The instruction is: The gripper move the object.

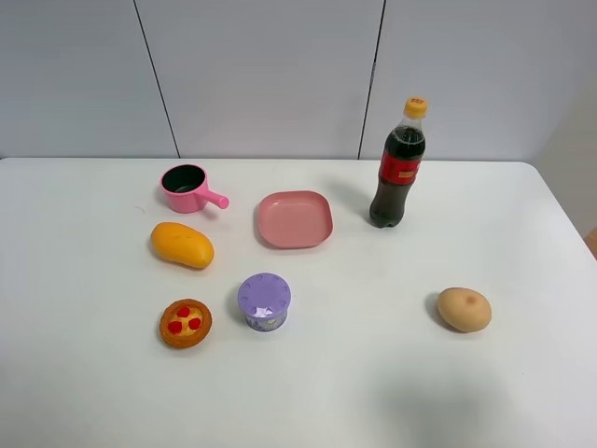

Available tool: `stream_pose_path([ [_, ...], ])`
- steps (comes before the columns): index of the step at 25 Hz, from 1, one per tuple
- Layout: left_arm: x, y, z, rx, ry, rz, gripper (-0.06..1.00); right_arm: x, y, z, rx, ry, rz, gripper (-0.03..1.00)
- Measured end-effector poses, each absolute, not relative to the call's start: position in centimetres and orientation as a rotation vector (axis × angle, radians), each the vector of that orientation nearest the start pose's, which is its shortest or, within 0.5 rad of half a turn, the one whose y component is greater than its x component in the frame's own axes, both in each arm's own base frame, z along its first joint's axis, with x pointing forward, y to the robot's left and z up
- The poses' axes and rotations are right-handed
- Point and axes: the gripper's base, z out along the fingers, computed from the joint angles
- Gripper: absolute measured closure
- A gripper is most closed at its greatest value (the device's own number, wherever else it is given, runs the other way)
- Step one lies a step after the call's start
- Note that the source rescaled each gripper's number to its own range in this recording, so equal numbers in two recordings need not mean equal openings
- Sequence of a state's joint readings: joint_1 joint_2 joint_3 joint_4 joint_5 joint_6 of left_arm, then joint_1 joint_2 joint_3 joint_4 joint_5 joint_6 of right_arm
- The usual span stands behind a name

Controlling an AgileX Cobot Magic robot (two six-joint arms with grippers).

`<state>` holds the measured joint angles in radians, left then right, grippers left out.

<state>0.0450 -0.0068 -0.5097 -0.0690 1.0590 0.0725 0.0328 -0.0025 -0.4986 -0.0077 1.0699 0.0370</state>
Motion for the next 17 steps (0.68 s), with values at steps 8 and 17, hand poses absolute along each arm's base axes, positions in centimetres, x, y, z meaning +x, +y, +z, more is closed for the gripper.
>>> stream_pose_path([
  [8, -0.69, -0.58, 28.02, 0.032, 2.024, -0.008, -0.06, -0.53, -0.08, 27.66, 0.005, 2.047, 0.034, -0.01],
  [17, -0.69, -0.58, 28.02, 0.032, 2.024, -0.008, -0.06, -0.53, -0.08, 27.66, 0.005, 2.047, 0.034, 0.0],
])
